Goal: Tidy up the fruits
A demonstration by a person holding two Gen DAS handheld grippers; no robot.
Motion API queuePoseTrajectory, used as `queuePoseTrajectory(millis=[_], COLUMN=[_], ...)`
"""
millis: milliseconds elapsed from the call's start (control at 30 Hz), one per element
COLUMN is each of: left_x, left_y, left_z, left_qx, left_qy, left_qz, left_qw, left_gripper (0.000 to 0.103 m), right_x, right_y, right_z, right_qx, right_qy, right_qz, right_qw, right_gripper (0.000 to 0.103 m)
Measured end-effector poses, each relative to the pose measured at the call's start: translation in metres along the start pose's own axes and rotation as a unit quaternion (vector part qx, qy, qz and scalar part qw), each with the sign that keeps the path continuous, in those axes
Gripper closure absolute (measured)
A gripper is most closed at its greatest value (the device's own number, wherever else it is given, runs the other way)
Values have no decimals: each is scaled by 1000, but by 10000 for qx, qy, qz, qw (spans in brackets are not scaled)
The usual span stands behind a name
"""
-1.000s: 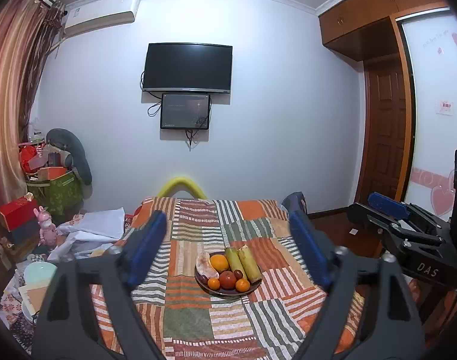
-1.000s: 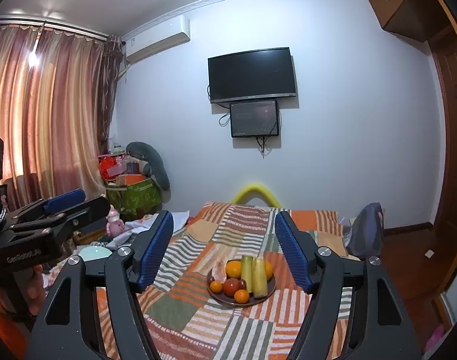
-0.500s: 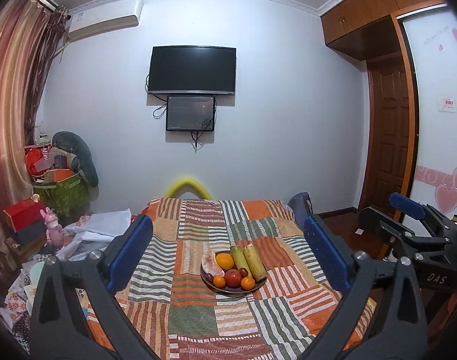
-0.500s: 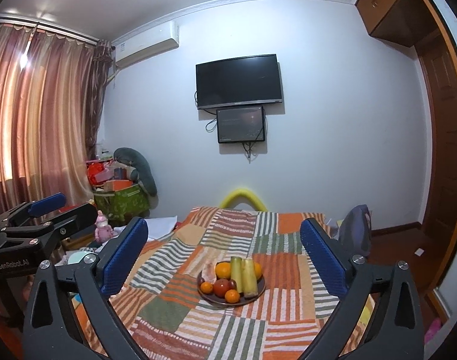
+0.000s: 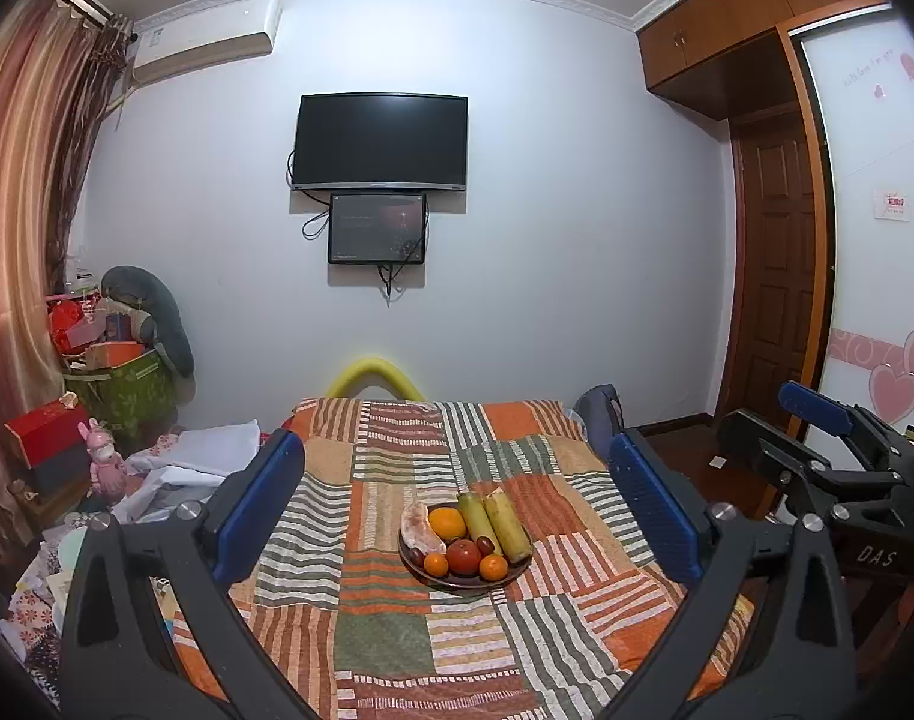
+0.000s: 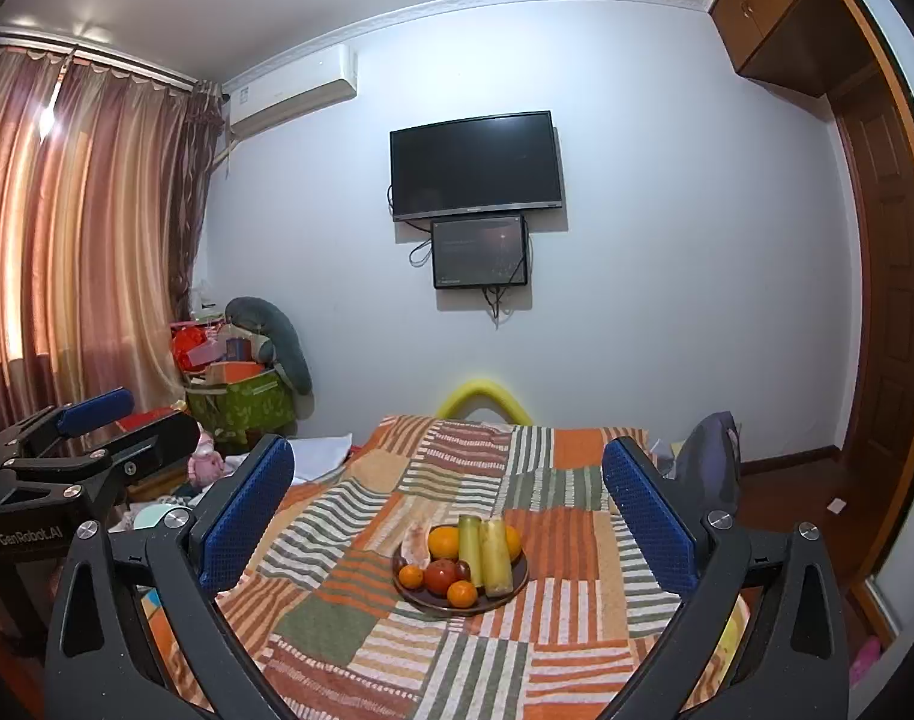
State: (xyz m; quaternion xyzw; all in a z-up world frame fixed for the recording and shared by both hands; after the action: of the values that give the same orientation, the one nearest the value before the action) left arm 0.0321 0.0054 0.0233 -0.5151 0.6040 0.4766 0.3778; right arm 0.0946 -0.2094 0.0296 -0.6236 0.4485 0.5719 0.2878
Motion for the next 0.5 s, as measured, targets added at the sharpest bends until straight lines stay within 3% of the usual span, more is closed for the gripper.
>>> queuePoseTrajectory(millis=[500], left_x=[1], left_y=[-3], left_z=[0], left_qx=[53], left_qy=[-19], left_qz=[68], left_qw=[10000], left_gripper=[0], right_x=[-4], right_y=[3], right_z=[1], right_qx=[5], right_qy=[55], right_qz=[-20], right_qw=[10000], right_gripper=[0])
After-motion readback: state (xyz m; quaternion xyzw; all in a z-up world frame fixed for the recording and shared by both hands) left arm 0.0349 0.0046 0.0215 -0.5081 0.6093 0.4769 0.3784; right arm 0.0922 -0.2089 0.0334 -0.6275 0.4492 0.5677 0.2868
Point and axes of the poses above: each gripper's, at about its wrist camera, not at the fingertips, and y roughly against the way its jaws point, z to its left, x to its underside, the point moved 1 cm from there along -y, roughly the way its jaws point, and after that the axes turned 14 degrees about y, right-handed, at the moved point
